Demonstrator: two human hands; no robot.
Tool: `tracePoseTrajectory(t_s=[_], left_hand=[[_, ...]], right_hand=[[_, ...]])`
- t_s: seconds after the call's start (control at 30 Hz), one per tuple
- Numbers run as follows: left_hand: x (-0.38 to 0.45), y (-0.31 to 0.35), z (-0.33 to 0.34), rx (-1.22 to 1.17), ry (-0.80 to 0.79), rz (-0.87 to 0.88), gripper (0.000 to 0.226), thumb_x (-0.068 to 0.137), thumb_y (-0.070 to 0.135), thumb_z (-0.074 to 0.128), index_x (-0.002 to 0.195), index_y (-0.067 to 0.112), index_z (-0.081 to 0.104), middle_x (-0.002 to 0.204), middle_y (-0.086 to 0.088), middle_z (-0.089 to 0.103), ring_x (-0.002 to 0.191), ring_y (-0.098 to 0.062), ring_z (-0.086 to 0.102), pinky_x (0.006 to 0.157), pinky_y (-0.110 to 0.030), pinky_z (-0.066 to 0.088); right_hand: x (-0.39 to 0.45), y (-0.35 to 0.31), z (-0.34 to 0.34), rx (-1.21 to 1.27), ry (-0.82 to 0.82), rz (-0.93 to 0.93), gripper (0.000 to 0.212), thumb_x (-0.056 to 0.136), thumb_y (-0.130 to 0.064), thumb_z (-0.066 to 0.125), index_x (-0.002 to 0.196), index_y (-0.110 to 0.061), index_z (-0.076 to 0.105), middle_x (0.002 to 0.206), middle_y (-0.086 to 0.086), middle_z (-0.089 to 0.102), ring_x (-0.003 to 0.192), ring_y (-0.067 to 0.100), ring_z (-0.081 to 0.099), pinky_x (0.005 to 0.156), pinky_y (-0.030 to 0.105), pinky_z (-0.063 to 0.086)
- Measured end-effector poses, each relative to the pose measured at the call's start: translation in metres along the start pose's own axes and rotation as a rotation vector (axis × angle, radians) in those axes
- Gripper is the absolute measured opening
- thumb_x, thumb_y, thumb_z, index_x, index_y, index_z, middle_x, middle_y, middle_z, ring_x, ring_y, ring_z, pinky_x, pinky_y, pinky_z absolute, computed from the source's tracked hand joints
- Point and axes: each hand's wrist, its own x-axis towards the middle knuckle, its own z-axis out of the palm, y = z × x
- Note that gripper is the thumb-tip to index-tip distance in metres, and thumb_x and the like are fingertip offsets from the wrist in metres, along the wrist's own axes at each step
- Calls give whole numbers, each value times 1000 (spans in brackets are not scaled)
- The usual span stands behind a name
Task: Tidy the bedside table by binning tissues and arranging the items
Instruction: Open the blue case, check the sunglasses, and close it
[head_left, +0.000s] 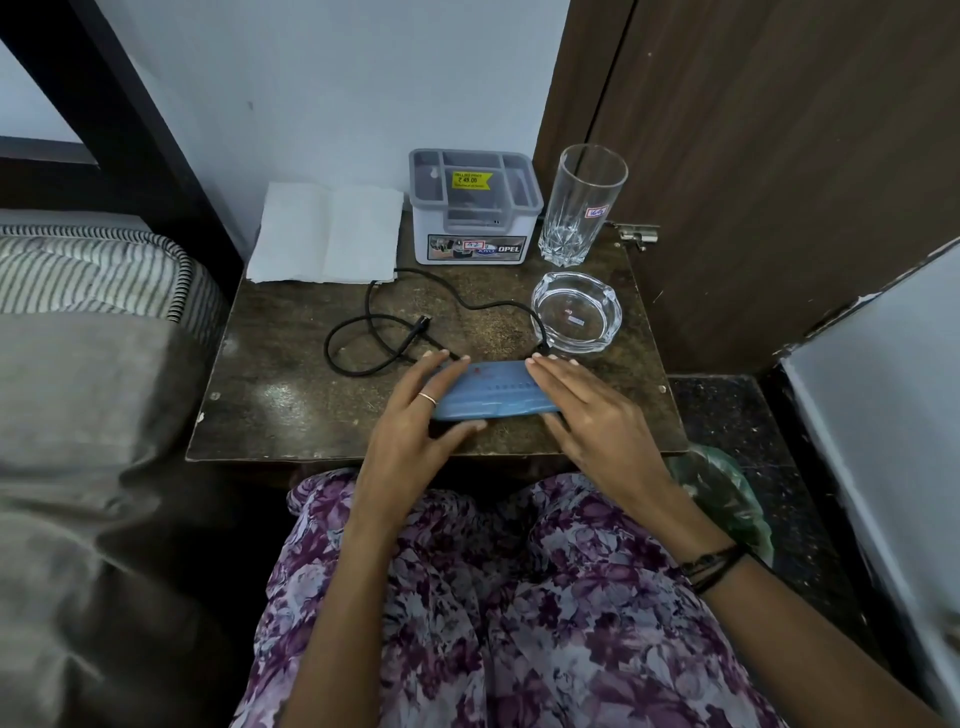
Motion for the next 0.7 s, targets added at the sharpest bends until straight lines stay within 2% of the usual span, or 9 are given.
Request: tracePoseTrajectory(t_s=[0.1,0.13,0.2,0.27,0.33,0.4,0.5,0.57,0.7], left_hand=[[-3,6,-14,-214,-26,-195,81,67,44,76,137,29,38,130,13,46,122,-10,45,103,-24,40],[-3,10,-20,-265,-16,-233,81,66,43,78,135,29,39,122,18,50,115,-9,52,97,-24,45],[-4,20,-28,-313,54,-256,71,66,38,79,127,32,44,111,24,51,100,5,56,83,-13,50],[-3,29,-31,-328,205,-257,63,63,38,77,118,32,47,108,24,54,96,13,55,79,-10,50],[-2,35,-34,-346,380,-285,61,63,30,81,113,31,46,107,17,57,97,11,56,81,-13,49],[-3,36,-35,-367,527,-313,62,65,22,82,113,28,43,109,9,57,99,5,57,81,-14,48],[-1,32,-36,-408,690,-347,61,69,14,80,113,23,39,108,6,55,92,11,57,75,-6,46],[4,24,-37,-409,738,-359,58,72,11,78,112,21,37,113,-4,56,91,7,58,75,-10,48],[9,1,-45,-375,793,-381,58,73,13,77,114,18,36,121,-12,50,106,-14,58,89,-33,53]], right_hand=[[-4,-1,-9,-3,39,-54,56,80,-5,71,132,-2,50,132,12,57,122,24,56,108,39,33],[-1,-4,-12,2,62,-76,54,82,-5,68,133,-2,49,134,12,56,124,23,54,110,38,33],[9,-10,-14,10,109,-97,53,84,-3,66,134,-2,48,137,13,53,128,24,50,112,39,33],[25,-20,-15,97,130,23,57,84,-4,66,137,-6,44,144,10,44,127,26,50,109,41,37],[46,-43,-22,398,146,334,61,87,-14,64,141,-15,36,150,0,29,112,14,60,102,41,46],[66,-71,-23,873,156,655,61,88,-23,64,141,-16,36,141,1,40,108,-7,55,101,37,46],[96,-108,-6,1514,43,861,42,82,-24,69,122,-11,62,118,8,67,108,9,63,98,36,49],[115,-126,8,1635,-14,897,24,81,-18,70,103,-8,70,104,9,72,102,23,67,95,40,51],[142,-142,30,1615,-121,883,23,81,-12,70,102,-4,67,95,10,70,89,24,68,74,29,54]])
